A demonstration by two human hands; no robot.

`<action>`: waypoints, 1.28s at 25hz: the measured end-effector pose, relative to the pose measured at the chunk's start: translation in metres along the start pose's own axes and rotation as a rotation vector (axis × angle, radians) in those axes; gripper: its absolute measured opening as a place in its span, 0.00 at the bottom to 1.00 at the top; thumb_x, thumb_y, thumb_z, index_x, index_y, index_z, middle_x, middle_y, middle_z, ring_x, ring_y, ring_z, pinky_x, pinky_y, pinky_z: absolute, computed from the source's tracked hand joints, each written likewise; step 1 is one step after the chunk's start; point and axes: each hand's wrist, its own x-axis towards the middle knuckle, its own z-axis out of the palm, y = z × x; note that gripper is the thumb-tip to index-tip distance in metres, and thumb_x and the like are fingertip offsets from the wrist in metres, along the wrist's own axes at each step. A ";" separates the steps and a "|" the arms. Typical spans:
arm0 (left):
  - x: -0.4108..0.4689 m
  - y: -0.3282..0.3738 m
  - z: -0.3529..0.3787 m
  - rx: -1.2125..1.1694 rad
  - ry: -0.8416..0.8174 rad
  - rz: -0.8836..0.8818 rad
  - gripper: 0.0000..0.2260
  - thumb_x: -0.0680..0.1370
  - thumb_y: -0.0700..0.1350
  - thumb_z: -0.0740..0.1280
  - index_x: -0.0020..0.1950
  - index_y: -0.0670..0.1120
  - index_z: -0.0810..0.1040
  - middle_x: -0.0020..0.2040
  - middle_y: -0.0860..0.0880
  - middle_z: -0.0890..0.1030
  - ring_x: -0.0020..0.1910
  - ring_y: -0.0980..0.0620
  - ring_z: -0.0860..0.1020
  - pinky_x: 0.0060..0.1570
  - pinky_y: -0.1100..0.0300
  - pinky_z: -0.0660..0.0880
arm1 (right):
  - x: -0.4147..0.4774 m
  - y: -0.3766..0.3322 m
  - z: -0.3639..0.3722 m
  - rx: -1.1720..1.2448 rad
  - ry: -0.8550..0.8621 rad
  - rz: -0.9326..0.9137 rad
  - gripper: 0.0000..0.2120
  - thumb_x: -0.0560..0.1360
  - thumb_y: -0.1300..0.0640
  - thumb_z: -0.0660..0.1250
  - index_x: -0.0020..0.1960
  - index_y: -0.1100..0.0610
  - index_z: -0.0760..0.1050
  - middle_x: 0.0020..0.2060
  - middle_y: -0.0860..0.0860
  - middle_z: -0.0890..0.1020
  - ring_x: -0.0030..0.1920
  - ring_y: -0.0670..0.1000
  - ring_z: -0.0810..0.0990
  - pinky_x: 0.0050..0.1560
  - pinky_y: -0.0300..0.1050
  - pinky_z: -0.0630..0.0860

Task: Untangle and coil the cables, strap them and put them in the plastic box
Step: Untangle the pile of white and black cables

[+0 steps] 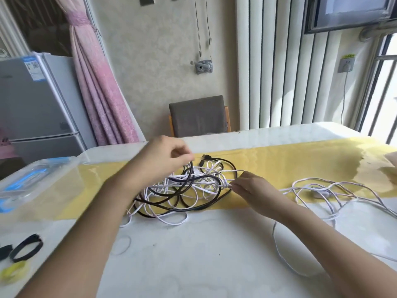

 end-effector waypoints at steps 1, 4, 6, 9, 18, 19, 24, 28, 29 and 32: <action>0.007 0.003 0.020 -0.013 -0.054 0.044 0.02 0.74 0.44 0.70 0.45 0.49 0.82 0.43 0.54 0.84 0.42 0.60 0.80 0.48 0.58 0.78 | 0.000 -0.003 -0.001 0.055 0.014 -0.008 0.13 0.80 0.56 0.59 0.42 0.60 0.78 0.38 0.54 0.74 0.37 0.46 0.71 0.40 0.41 0.64; 0.023 -0.002 0.067 0.167 -0.352 0.078 0.14 0.74 0.41 0.69 0.59 0.49 0.79 0.55 0.53 0.82 0.53 0.56 0.79 0.57 0.58 0.75 | -0.003 -0.012 -0.006 0.190 -0.099 0.064 0.18 0.77 0.59 0.60 0.29 0.52 0.71 0.28 0.51 0.71 0.29 0.47 0.63 0.31 0.39 0.61; 0.032 -0.005 0.081 0.290 -0.459 0.096 0.19 0.73 0.41 0.67 0.64 0.51 0.76 0.58 0.55 0.79 0.56 0.56 0.77 0.56 0.59 0.74 | -0.004 -0.013 -0.006 0.159 -0.156 0.077 0.15 0.76 0.58 0.61 0.33 0.53 0.77 0.25 0.48 0.68 0.26 0.46 0.62 0.29 0.39 0.60; 0.046 0.000 0.088 0.544 -0.343 0.232 0.17 0.73 0.36 0.63 0.59 0.50 0.77 0.54 0.49 0.81 0.54 0.47 0.77 0.45 0.56 0.72 | -0.004 -0.017 -0.009 0.091 -0.035 0.027 0.12 0.76 0.58 0.62 0.35 0.57 0.78 0.23 0.50 0.66 0.25 0.48 0.63 0.28 0.41 0.58; 0.091 -0.059 -0.032 -0.023 0.733 -0.294 0.16 0.73 0.30 0.60 0.59 0.41 0.73 0.55 0.37 0.79 0.50 0.38 0.80 0.48 0.49 0.76 | -0.015 0.006 -0.077 -0.153 0.813 0.189 0.09 0.77 0.60 0.60 0.45 0.56 0.80 0.37 0.57 0.83 0.38 0.62 0.79 0.35 0.48 0.68; 0.079 -0.072 -0.027 0.066 0.709 -0.363 0.17 0.73 0.31 0.60 0.61 0.40 0.72 0.57 0.36 0.78 0.55 0.37 0.77 0.52 0.48 0.74 | -0.016 0.016 -0.083 -0.174 0.778 0.315 0.10 0.78 0.60 0.60 0.47 0.57 0.80 0.40 0.59 0.83 0.41 0.62 0.78 0.37 0.48 0.67; 0.015 -0.096 0.018 0.399 0.541 -0.237 0.31 0.67 0.25 0.61 0.69 0.41 0.68 0.61 0.36 0.74 0.58 0.34 0.72 0.58 0.43 0.69 | -0.015 0.035 -0.063 -0.489 0.162 0.543 0.09 0.77 0.63 0.58 0.51 0.60 0.77 0.50 0.58 0.81 0.50 0.60 0.79 0.40 0.44 0.69; -0.011 -0.088 0.032 0.655 0.353 0.111 0.42 0.59 0.22 0.61 0.71 0.47 0.71 0.62 0.39 0.74 0.60 0.36 0.72 0.64 0.43 0.67 | -0.009 0.026 -0.038 -0.365 -0.119 0.225 0.30 0.72 0.68 0.57 0.72 0.52 0.65 0.68 0.52 0.71 0.66 0.55 0.70 0.62 0.44 0.67; -0.016 -0.085 0.036 0.676 0.279 0.186 0.40 0.59 0.23 0.60 0.68 0.48 0.74 0.62 0.40 0.75 0.61 0.37 0.72 0.65 0.44 0.67 | -0.006 0.020 -0.027 -0.312 -0.151 0.143 0.31 0.72 0.68 0.57 0.73 0.52 0.63 0.69 0.52 0.69 0.67 0.54 0.69 0.64 0.44 0.65; -0.035 -0.077 0.046 0.647 0.086 0.411 0.33 0.61 0.32 0.52 0.62 0.51 0.76 0.60 0.48 0.79 0.62 0.49 0.72 0.69 0.54 0.60 | 0.001 0.012 0.006 -0.207 -0.152 0.036 0.26 0.76 0.66 0.55 0.74 0.54 0.62 0.67 0.54 0.71 0.65 0.56 0.70 0.60 0.43 0.64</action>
